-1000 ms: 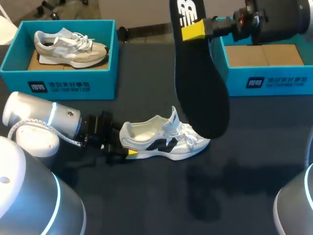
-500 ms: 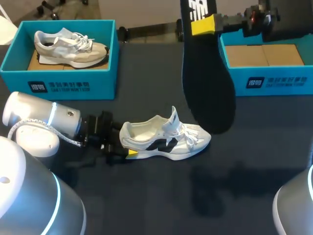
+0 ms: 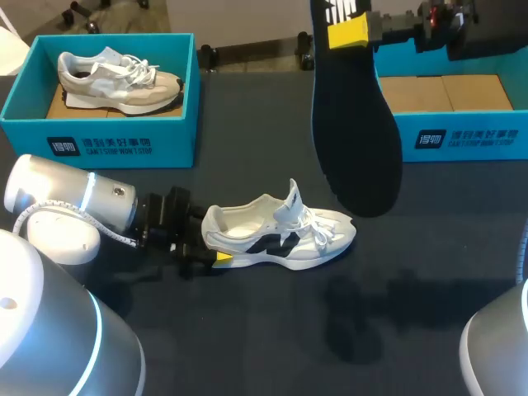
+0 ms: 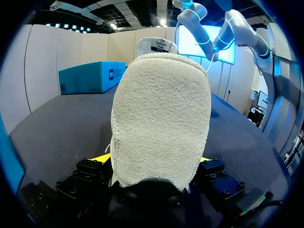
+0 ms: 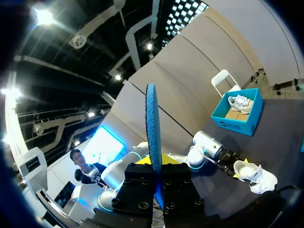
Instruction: Take the shoe out of the shoebox, open the shoe tongue, remove and reinsert the insole, then place the shoe into the shoebox
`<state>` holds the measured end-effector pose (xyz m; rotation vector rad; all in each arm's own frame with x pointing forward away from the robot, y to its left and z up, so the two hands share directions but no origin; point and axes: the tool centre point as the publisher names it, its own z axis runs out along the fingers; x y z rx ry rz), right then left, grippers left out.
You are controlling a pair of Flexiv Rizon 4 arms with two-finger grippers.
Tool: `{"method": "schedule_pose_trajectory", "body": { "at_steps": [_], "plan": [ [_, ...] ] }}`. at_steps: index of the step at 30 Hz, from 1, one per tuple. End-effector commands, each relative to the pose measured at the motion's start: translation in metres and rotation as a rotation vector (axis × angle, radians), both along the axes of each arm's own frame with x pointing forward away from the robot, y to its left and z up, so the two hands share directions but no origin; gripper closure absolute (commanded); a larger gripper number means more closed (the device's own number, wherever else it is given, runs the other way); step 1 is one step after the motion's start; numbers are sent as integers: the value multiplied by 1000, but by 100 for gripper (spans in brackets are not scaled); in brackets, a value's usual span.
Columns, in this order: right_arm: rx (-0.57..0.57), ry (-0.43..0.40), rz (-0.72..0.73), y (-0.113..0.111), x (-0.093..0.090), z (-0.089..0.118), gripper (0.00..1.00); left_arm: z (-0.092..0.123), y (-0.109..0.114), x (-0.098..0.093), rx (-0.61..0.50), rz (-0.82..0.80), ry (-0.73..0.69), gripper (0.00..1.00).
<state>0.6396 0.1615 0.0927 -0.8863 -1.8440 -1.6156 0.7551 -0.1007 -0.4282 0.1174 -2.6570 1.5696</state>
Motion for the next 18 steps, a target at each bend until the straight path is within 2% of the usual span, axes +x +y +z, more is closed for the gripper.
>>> {"method": "schedule_pose_trajectory", "body": {
  "at_steps": [1,5,8,18],
  "plan": [
    [-2,2,2,4,3,0,100,-4,-3,1,3,1,1,100],
    [-2,2,2,4,3,0,100,-4,-3,1,3,1,1,100],
    [15,-34,-4,4,2,0,100,-4,-3,1,3,1,1,100],
    [16,-25,-30,3,-8,5,100,-4,-3,1,3,1,1,100]
  ]
}}
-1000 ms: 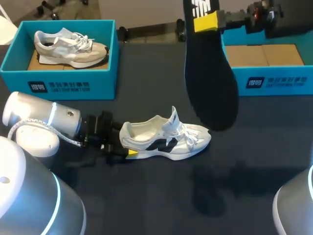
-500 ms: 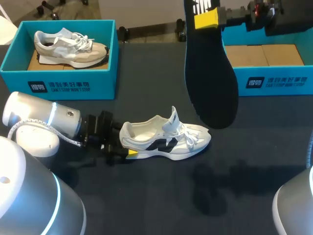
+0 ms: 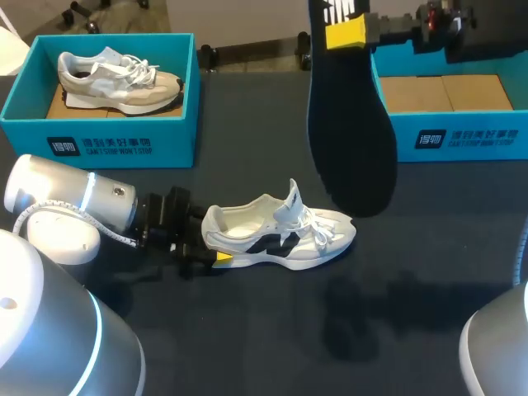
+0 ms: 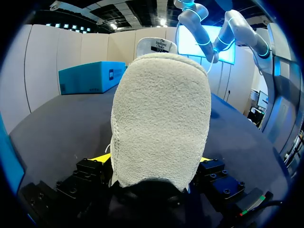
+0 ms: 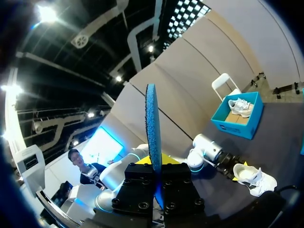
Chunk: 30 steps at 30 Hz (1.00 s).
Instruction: Take the shoe out of the shoebox, open the shoe tongue, remove and reinsert the insole, then place the shoe into the shoebox
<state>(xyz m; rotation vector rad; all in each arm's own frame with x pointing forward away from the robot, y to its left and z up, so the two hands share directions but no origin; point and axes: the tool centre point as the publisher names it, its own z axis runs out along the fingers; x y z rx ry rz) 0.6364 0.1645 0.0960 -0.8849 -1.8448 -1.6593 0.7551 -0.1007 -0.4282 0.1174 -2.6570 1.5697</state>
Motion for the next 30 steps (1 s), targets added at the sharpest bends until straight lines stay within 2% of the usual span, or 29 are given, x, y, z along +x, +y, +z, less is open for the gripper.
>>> {"method": "schedule_pose_trajectory", "body": {
  "at_steps": [1,15,17,18,26,30],
  "plan": [
    [-11,0,-16,0,-6,3,100,-4,-3,1,3,1,1,100],
    [-11,0,-16,0,-6,3,100,-4,-3,1,6,1,4,100],
    [-11,0,-16,0,-6,3,100,-5,0,1,37,4,26,48],
    [-11,0,-16,0,-6,3,100,-5,1,1,50,8,28,0],
    [-11,0,-16,0,-6,3,100,0,11,-2,140,-16,42,0],
    [-11,0,-16,0,-6,3,100,0,11,-2,140,-16,42,0]
  ]
}}
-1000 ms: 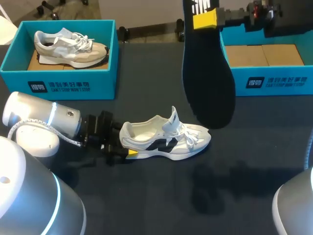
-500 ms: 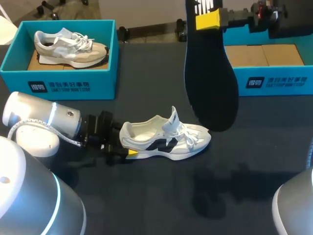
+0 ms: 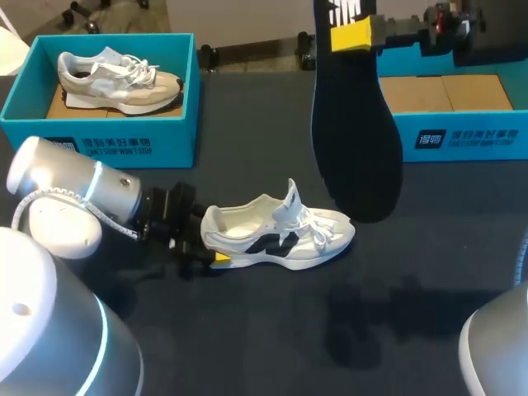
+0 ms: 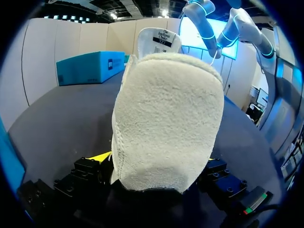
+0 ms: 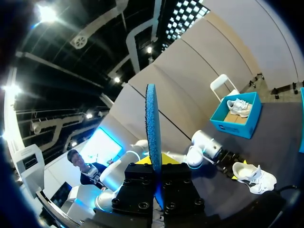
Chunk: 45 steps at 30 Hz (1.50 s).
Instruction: Take the shoe out of the shoebox, open the shoe tongue, remove and reinsert the insole, then place the shoe into the shoebox
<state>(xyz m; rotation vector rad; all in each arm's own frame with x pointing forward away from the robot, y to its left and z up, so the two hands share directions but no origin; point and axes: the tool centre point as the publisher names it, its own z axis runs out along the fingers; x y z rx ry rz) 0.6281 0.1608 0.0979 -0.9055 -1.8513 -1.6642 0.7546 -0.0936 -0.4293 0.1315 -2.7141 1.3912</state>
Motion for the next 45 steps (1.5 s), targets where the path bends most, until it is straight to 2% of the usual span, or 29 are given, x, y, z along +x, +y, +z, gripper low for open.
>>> {"method": "schedule_pose_trajectory", "body": {
  "at_steps": [1,12,13,16,23,35,45],
  "plan": [
    [-3,2,1,3,2,1,100,1,4,-2,22,-2,4,0],
    [-3,2,1,3,2,1,100,1,4,-2,22,-2,4,0],
    [-3,2,1,3,2,1,100,2,7,-2,74,2,6,0],
    [-3,2,1,3,2,1,100,5,12,-4,142,-15,20,0],
    [-3,2,1,3,2,1,100,15,21,2,250,-30,49,0],
    [-3,2,1,3,2,1,100,35,19,3,434,-56,84,0],
    [-3,2,1,3,2,1,100,35,19,3,434,-56,84,0]
  ]
}}
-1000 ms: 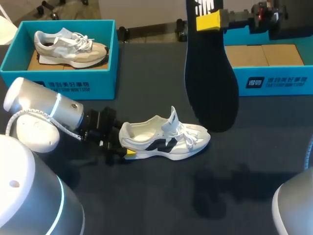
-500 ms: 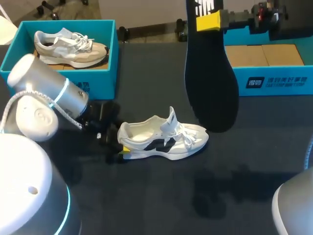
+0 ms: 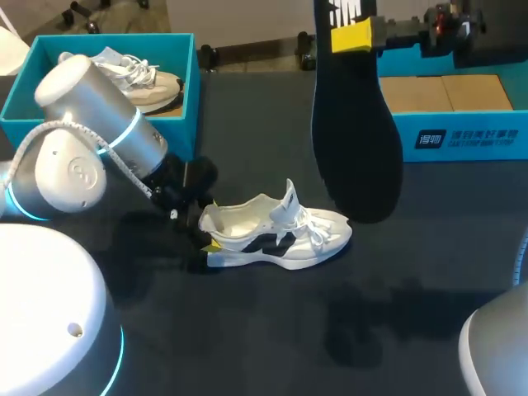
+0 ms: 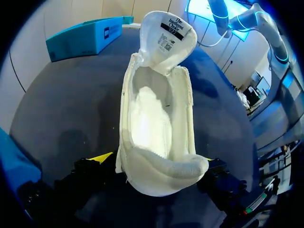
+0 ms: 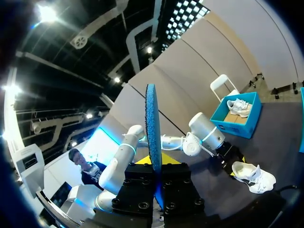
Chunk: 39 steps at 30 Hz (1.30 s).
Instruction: Take the shoe out of the shoebox, open the shoe tongue, remove and reinsert the insole, then place the shoe into the shoebox
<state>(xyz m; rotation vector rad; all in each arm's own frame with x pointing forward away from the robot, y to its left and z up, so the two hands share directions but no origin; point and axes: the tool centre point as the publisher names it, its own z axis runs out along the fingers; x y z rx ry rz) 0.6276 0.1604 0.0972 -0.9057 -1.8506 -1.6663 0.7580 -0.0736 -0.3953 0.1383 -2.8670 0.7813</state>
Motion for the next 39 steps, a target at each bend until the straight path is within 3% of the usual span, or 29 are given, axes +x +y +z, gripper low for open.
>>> {"method": "schedule_pose_trajectory", "body": {
  "at_steps": [1,7,12,17,39],
  "plan": [
    [-4,3,2,4,3,1,100,1,-1,0,25,-3,1,0],
    [-4,3,2,4,3,1,100,2,-1,0,28,-5,0,0],
    [-4,3,2,4,3,1,100,8,-3,-1,162,-7,-41,0],
    [-4,3,2,4,3,1,100,15,-1,2,230,-5,-38,0],
    [-4,3,2,4,3,1,100,58,4,-4,337,-7,-56,0]
  ]
}}
